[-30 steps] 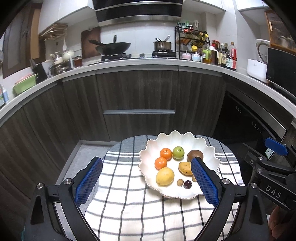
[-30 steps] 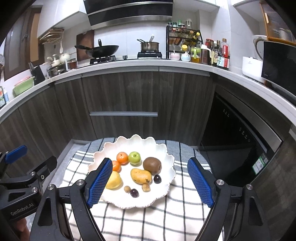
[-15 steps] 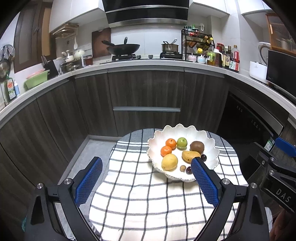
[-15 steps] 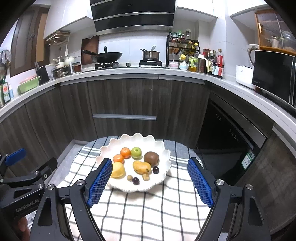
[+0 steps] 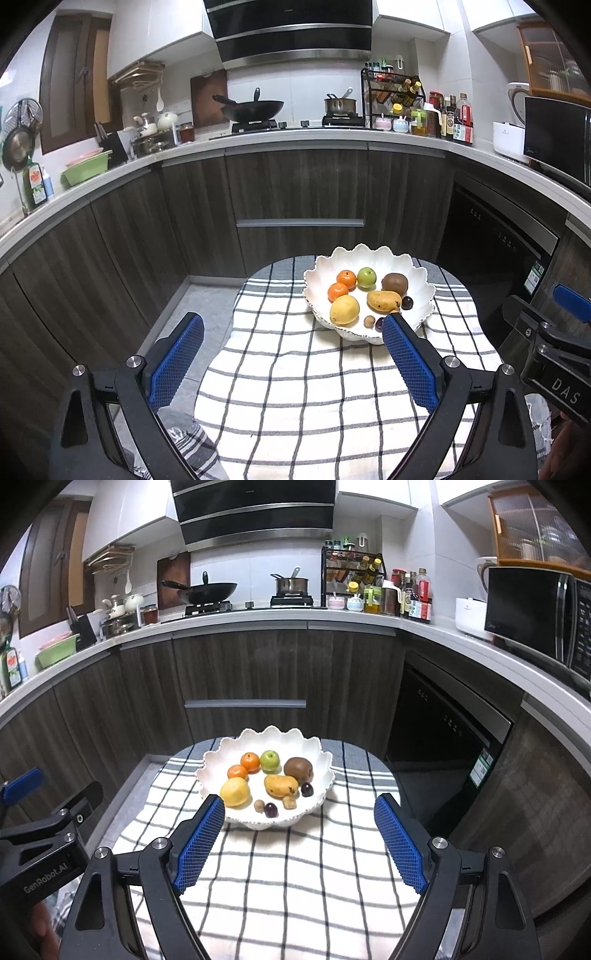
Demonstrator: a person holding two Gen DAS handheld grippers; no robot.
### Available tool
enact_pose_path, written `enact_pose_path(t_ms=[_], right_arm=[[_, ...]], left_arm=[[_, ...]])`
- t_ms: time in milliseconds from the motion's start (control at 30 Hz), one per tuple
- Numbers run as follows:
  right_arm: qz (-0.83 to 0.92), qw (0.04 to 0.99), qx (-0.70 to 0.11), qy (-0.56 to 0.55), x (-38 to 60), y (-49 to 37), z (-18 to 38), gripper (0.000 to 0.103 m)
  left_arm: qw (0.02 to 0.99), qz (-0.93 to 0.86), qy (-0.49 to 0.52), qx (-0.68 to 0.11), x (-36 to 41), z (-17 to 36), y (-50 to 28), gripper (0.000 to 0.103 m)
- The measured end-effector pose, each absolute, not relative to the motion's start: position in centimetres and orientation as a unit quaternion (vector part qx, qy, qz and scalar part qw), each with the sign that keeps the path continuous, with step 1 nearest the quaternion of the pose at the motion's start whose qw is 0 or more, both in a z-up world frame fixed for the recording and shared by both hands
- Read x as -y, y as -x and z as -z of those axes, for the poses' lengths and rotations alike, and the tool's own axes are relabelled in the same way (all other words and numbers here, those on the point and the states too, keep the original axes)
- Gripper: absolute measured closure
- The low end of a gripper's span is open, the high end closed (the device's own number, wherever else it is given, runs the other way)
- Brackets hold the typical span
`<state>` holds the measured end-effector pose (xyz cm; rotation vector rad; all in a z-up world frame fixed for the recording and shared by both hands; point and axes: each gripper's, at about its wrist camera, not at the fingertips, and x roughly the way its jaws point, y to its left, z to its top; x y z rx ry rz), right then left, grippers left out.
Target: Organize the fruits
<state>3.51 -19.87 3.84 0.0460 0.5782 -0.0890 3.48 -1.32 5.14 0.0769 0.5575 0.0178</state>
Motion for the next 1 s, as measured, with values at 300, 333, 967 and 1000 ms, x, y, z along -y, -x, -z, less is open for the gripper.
enact_pose_path(t_ms=[300,333,967,1000], right_arm=[[0.044,0.96,-0.277,-0.026,19.4,-1.1,-3.8,0.019],[0.044,0.96,-0.276,-0.025,19.3,-0.9,-3.8,0.019],[0.064,0.957,-0.279,-0.035,20.0,1.7,-2.8,0.019],[0.066,0.957,-0.279,-0.035,20.1,1.8,-2.8,0.019]], left_arm=[[0.965,-0.017,-0.031,-0.261,0.3,-5.3,-0.7,0.002],[0.965,-0.017,-0.032,-0.261,0.2,-5.3,-0.5,0.002],[0.965,-0.011,-0.035,-0.258,0.8,-4.9,1.4,0.001],[0.966,-0.011,-0.036,-0.257,0.8,-4.8,1.5,0.001]])
